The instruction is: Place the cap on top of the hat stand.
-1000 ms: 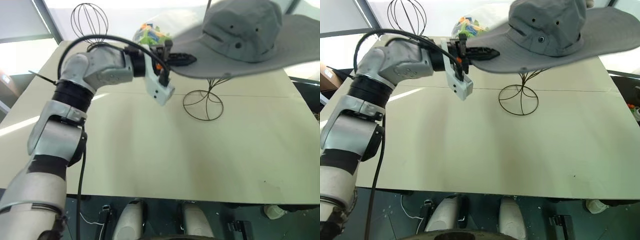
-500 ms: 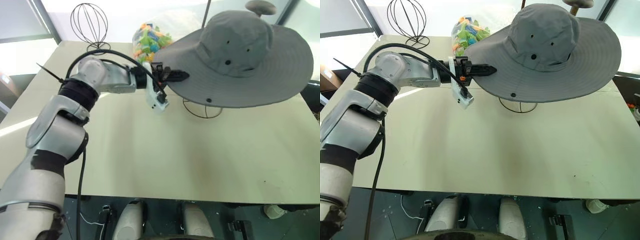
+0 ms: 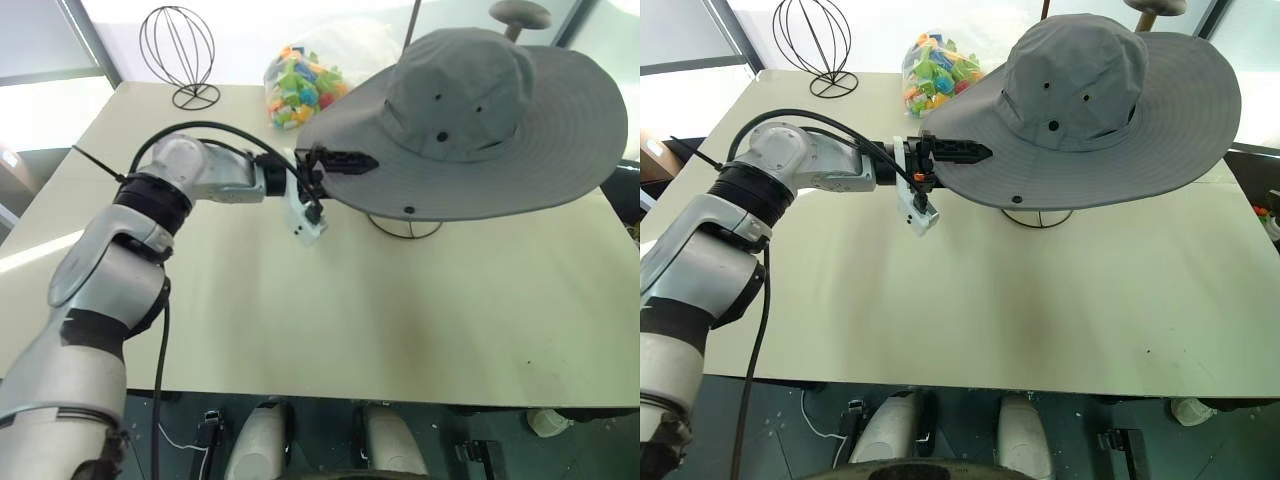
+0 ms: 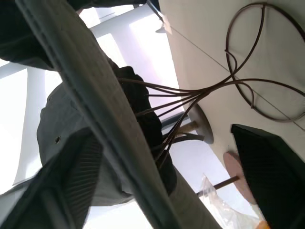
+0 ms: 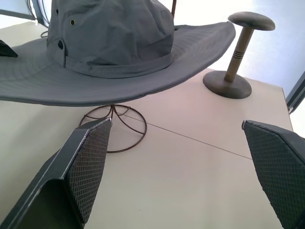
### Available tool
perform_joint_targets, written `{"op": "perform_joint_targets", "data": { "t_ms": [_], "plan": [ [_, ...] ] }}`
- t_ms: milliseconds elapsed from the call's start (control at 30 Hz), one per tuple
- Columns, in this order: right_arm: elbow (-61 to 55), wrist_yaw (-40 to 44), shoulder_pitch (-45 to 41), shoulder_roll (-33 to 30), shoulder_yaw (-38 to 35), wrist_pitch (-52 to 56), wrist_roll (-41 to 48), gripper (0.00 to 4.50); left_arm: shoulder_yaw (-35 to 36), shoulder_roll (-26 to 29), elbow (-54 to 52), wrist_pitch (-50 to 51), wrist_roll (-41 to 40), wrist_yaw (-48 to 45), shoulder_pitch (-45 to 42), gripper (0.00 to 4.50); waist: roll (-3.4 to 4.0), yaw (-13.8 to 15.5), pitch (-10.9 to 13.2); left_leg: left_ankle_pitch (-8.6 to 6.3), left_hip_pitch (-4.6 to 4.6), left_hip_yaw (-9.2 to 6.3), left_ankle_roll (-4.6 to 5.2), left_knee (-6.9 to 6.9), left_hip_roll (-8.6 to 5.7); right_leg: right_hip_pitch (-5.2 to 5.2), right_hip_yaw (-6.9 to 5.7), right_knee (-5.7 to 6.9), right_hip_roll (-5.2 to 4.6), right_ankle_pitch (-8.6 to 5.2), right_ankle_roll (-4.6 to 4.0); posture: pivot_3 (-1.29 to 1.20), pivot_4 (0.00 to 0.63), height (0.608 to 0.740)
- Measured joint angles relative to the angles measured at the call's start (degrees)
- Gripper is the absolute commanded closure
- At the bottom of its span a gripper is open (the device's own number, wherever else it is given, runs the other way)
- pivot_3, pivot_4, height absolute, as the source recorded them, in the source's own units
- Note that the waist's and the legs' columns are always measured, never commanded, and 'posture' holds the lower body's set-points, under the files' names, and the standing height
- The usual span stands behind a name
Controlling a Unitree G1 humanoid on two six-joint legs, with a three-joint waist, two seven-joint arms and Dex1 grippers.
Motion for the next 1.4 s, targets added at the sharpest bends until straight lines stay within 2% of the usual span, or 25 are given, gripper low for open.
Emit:
{"op": "perform_joint_targets", "data": {
  "t_ms": [200, 433, 633, 733, 800, 900, 1000, 1133, 1267, 1333, 1400],
  "plan": [
    [0.1, 0.1, -0.1, -0.1, 1.3, -0.3, -0.6, 0.00, 0.7, 3.1, -2.9, -2.0, -2.9, -2.8, 0.3, 0.09, 0.01, 0.0, 0.0, 0.00, 0.00, 0.00, 0.00, 0.00, 0.01, 0.00, 0.00, 0.01, 0.00, 0.00, 0.00, 0.00, 0.150, 0.739],
    [0.0, 0.9, -0.4, -2.1, 5.3, -3.1, -3.4, 0.00, 5.0, 8.7, -7.2, -2.5, -7.8, -5.7, 5.9, 0.09, 0.06, -0.1, 0.0, 0.00, 0.02, 0.01, 0.00, 0.00, 0.03, -0.03, 0.01, 0.08, 0.00, 0.00, 0.00, 0.00, 0.150, 0.739],
    [0.3, 4.0, 0.2, -2.8, 8.3, -5.6, -6.4, 0.00, 8.5, 15.7, -10.0, -2.5, -24.8, -21.7, 14.3, 0.09, 0.11, -0.2, -0.1, 0.00, 0.05, 0.02, 0.00, 0.01, 0.05, -0.04, 0.01, 0.14, 0.00, 0.00, 0.00, 0.00, 0.150, 0.739],
    [2.7, 6.8, 0.1, -5.4, 10.0, -7.1, -8.1, 0.00, 9.2, 20.2, -14.8, 2.0, -41.4, -34.2, 21.7, 0.09, 0.12, -0.4, -0.1, 0.00, 0.06, 0.05, 0.00, 0.02, 0.09, -0.07, 0.05, 0.21, 0.00, 0.00, -0.01, 0.00, 0.150, 0.739],
    [5.2, 9.6, -0.2, -7.8, 10.7, -8.2, -9.3, 0.00, 10.9, 23.6, -20.3, 12.0, -58.0, -47.1, 27.7, 0.09, 0.15, -0.6, -0.1, 0.00, 0.07, 0.04, 0.00, 0.03, 0.10, -0.06, 0.05, 0.24, 0.01, 0.00, -0.02, 0.00, 0.150, 0.739],
    [11.3, 13.7, -1.8, -12.3, 11.7, -9.8, -11.3, 0.00, 17.1, 27.9, -25.8, 36.1, -83.3, -68.8, 33.1, 0.09, 0.16, -0.8, 0.0, 0.01, 0.08, 0.03, -0.01, 0.09, 0.12, -0.03, 0.01, 0.29, 0.03, -0.01, -0.03, 0.00, 0.150, 0.739],
    [18.1, 18.5, -4.3, -16.3, 11.9, -10.5, -12.2, 0.00, 24.3, 29.4, -25.7, 56.0, -96.8, -81.5, 30.9, 0.09, 0.16, -0.6, 0.0, 0.01, 0.11, 0.04, -0.01, 0.14, 0.09, 0.06, -0.03, 0.26, 0.04, -0.02, -0.02, 0.00, 0.150, 0.739],
    [25.0, 21.4, -10.9, -20.5, 12.7, -9.6, -11.6, 0.00, 29.9, 28.5, -23.6, 70.0, -101.8, -90.6, 24.0, 0.09, 0.18, -0.5, -0.1, 0.01, 0.14, 0.03, 0.00, 0.15, 0.09, 0.09, -0.03, 0.26, 0.05, -0.02, -0.02, 0.00, 0.150, 0.739],
    [30.8, 22.3, -17.2, -23.5, 16.2, -9.6, -11.4, 0.00, 32.2, 24.9, -15.6, 82.8, -103.3, -97.9, 9.9, 0.09, 0.10, -0.6, 0.0, 0.01, 0.06, 0.05, 0.00, 0.18, 0.04, 0.04, -0.09, 0.26, 0.10, -0.02, -0.01, 0.00, 0.150, 0.739],
    [31.5, 23.2, -18.3, -23.8, 17.9, -9.7, -11.6, 0.00, 33.9, 22.6, -12.1, 85.8, -103.1, -99.5, 2.1, 0.09, 0.09, -0.7, 0.0, 0.00, 0.04, 0.03, 0.02, 0.18, 0.05, 0.02, -0.08, 0.23, 0.08, -0.03, 0.00, 0.00, 0.150, 0.739],
    [31.7, 23.9, -18.6, -23.7, 19.3, -9.7, -12.0, 0.00, 35.0, 21.3, -9.5, 86.4, -101.9, -100.7, -2.2, 0.09, 0.24, -1.3, -0.1, -0.01, 0.04, 0.03, 0.04, 0.14, 0.03, 0.00, -0.05, 0.23, 0.03, -0.07, 0.06, 0.00, 0.150, 0.739]
  ]
}}
